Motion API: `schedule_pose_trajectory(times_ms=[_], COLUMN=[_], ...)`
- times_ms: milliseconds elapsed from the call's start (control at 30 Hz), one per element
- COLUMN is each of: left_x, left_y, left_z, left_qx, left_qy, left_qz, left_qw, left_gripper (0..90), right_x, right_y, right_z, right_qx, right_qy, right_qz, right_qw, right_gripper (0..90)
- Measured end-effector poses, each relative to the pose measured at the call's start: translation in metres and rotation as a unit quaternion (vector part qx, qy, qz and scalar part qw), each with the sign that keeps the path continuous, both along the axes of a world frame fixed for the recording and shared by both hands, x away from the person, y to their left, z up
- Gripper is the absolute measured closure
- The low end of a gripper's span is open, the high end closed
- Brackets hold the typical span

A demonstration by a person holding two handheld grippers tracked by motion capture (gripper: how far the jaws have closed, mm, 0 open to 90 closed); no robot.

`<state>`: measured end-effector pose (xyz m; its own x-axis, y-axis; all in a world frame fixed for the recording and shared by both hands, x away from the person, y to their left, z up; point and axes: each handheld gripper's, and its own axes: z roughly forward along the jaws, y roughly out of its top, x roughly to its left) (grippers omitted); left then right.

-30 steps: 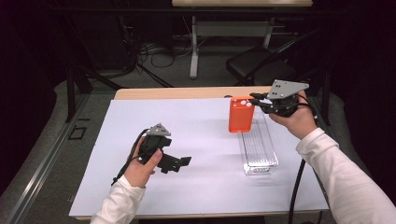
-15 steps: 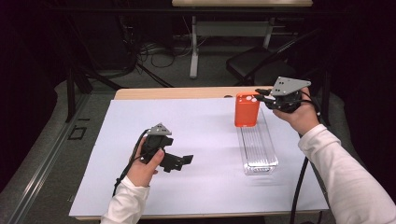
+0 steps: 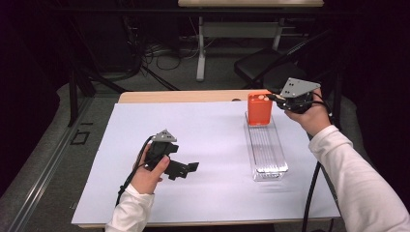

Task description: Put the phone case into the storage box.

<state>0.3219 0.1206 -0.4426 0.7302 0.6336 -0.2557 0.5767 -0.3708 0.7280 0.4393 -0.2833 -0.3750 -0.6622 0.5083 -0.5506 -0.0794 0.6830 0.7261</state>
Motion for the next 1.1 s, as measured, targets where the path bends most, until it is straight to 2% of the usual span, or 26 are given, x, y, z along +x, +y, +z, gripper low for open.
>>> schedule_pose_trajectory(times_ms=[167,367,633,833,1100], left_x=[0.0,0.0,0.001,0.001,0.0], left_y=[0.003,0.009,0.012,0.014,0.016], left_z=[-0.002,-0.001,-0.002,-0.002,-0.002], left_qx=[-0.002,-0.006,-0.006,-0.007,-0.01], left_qy=[0.005,0.002,0.003,0.005,0.006], left_qz=[0.002,0.007,0.008,0.009,0.013], left_qw=[1.0,1.0,0.9999,0.9999,0.9999], left_gripper=[0.5,0.5,0.5,0.6,0.5], right_x=[0.006,0.013,0.02,0.023,0.026], right_y=[0.0,0.0,-0.001,0.0,0.001], right_z=[-0.006,-0.013,-0.02,-0.024,-0.036], right_qx=[-0.02,-0.034,-0.038,-0.041,-0.043], right_qy=[-0.01,-0.02,-0.019,-0.028,-0.029], right_qz=[-0.008,-0.016,-0.023,-0.025,-0.028], right_qw=[0.9997,0.9991,0.9988,0.9985,0.9983], right_gripper=[79.7,79.8,79.8,79.8,79.8])
